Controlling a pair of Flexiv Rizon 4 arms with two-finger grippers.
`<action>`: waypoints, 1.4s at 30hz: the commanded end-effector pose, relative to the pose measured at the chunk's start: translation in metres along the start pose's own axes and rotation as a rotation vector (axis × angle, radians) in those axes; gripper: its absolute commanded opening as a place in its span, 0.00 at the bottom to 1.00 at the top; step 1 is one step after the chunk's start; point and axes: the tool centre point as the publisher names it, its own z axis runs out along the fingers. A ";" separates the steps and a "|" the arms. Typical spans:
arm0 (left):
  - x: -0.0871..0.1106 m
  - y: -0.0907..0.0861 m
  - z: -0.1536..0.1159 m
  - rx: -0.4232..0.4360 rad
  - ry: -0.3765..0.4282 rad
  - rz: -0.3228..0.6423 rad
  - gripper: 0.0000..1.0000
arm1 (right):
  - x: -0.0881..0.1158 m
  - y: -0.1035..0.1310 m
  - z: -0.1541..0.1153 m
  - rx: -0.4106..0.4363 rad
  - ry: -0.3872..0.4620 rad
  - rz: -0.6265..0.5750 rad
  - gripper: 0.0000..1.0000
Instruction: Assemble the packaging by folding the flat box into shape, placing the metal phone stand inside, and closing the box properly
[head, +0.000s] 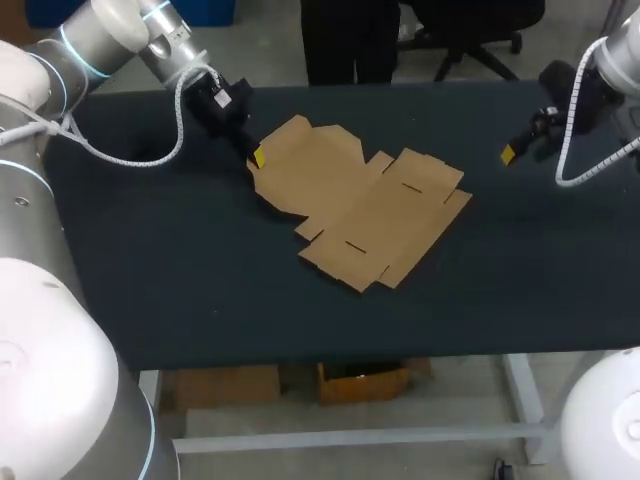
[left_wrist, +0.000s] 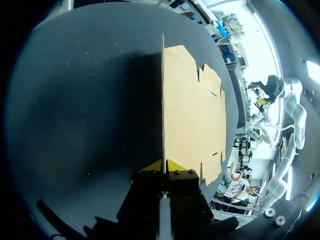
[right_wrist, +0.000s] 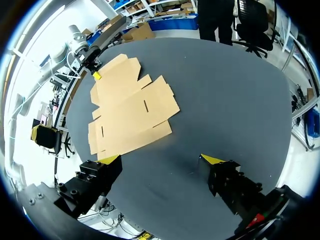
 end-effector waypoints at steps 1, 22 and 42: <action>0.002 -0.001 -0.001 -0.042 -0.016 0.013 0.00 | 0.001 0.003 0.000 0.008 0.004 -0.002 1.00; -0.007 0.012 -0.014 0.301 -0.105 -0.162 1.00 | 0.002 0.004 0.001 0.009 0.007 -0.005 1.00; 0.011 0.040 -0.026 0.509 -0.047 -0.261 1.00 | -0.012 0.018 0.023 0.033 0.036 -0.030 1.00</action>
